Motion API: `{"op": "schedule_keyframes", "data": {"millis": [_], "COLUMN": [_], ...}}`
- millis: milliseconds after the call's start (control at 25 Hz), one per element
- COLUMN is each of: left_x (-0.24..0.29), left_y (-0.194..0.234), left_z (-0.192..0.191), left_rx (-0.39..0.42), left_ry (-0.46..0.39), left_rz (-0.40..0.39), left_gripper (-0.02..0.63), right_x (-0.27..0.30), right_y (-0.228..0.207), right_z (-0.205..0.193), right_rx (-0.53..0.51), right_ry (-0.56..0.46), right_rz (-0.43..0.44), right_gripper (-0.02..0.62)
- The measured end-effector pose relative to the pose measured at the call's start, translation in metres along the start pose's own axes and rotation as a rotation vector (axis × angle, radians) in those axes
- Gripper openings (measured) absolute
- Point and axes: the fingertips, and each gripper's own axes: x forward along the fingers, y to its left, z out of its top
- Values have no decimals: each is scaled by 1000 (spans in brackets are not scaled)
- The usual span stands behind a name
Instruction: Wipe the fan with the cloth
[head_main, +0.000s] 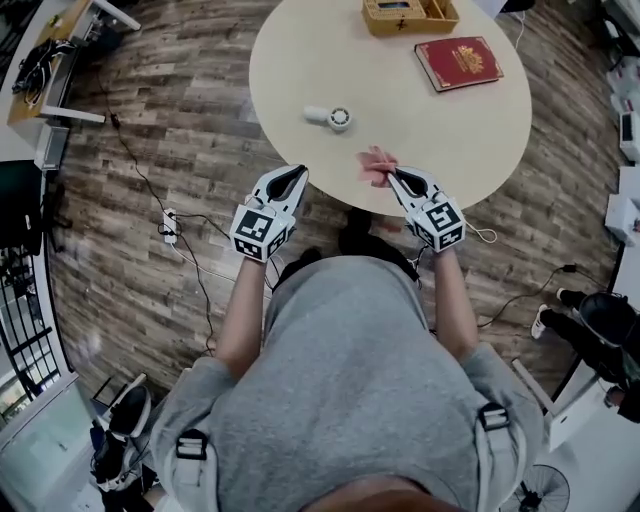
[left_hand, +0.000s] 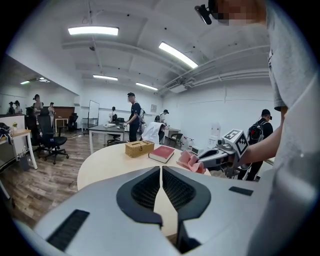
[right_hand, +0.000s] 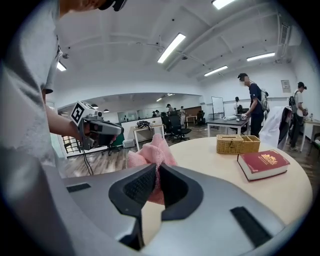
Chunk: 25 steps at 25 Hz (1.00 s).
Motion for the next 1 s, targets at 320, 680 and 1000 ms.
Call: {"op": "schedule_keyframes", "data": {"millis": [320,680,1000], "left_x": [38,57,82], "left_y": [-11,-3,33], "left_z": [6,3,8], "left_rx": [-10,-11,-8], "left_ry": [11,47,60], "left_rz": [15,-9,-85], "left_gripper": [31,31,31], "right_x": [10,18,39], "right_y": [-47,-50,-68], "right_z": [5,-7,4], "right_rx": [-22,11,27], "right_ry": [10,39,46], "right_rz": [54,67,-14], "right_gripper": [29,29,29]}}
